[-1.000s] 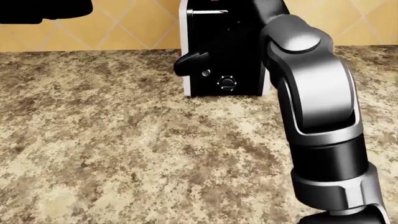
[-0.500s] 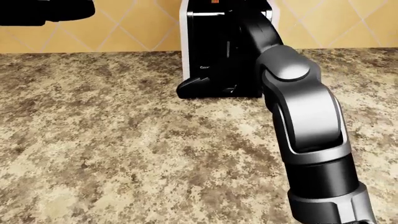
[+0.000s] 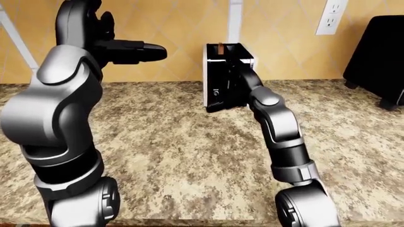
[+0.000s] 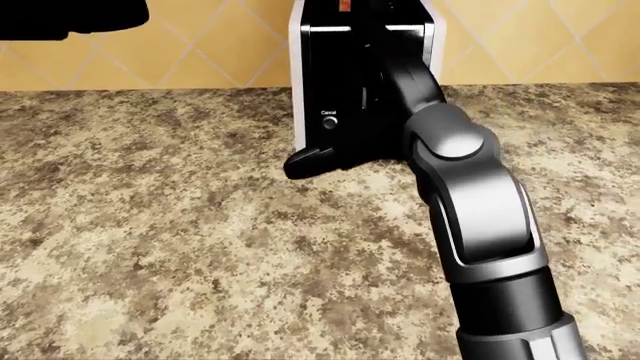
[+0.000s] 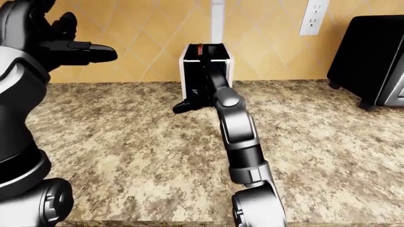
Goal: Push down the lever of the toaster to turn it on.
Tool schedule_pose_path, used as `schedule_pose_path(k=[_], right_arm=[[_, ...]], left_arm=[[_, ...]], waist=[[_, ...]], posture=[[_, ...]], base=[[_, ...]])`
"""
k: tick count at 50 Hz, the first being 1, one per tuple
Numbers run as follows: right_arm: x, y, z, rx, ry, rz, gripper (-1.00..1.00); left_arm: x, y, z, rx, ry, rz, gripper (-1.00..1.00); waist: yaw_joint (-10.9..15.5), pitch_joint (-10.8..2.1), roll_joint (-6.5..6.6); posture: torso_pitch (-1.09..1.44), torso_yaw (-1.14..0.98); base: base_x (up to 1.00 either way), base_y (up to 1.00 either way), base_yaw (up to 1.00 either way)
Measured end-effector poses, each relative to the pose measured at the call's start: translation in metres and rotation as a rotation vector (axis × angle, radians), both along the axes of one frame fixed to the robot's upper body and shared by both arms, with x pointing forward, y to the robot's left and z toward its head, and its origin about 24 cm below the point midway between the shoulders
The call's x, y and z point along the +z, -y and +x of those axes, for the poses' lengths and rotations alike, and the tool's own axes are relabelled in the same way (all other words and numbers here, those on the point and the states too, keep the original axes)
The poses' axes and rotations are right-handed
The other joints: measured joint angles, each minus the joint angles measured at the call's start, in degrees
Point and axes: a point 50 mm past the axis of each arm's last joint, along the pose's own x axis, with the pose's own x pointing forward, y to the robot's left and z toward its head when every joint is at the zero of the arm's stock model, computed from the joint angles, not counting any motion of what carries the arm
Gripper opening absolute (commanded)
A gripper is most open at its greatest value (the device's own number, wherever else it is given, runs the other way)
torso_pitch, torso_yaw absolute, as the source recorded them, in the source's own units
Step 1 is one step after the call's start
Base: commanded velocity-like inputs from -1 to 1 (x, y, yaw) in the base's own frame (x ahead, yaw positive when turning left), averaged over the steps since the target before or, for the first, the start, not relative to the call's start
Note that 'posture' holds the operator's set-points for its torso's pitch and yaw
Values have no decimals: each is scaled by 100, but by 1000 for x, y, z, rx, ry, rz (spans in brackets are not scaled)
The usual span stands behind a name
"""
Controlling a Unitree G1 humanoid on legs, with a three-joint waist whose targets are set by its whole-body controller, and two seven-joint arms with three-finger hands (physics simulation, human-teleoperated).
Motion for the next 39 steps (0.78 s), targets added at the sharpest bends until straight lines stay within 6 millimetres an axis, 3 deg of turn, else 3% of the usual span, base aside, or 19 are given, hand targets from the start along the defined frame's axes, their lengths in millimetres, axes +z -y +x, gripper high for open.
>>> schedule_pose_path(k=[23, 39], right_arm=[[-39, 5, -6, -4, 6, 55, 100], [-42, 7, -6, -12, 4, 59, 100]], left_arm=[[0, 0, 0, 3, -5, -3, 100], [0, 0, -2, 4, -2, -4, 100]], waist=[[25, -79, -26], [35, -109, -40]], posture=[[-29, 0], [-29, 0]], base=[[0, 0, 0], [0, 0, 0]])
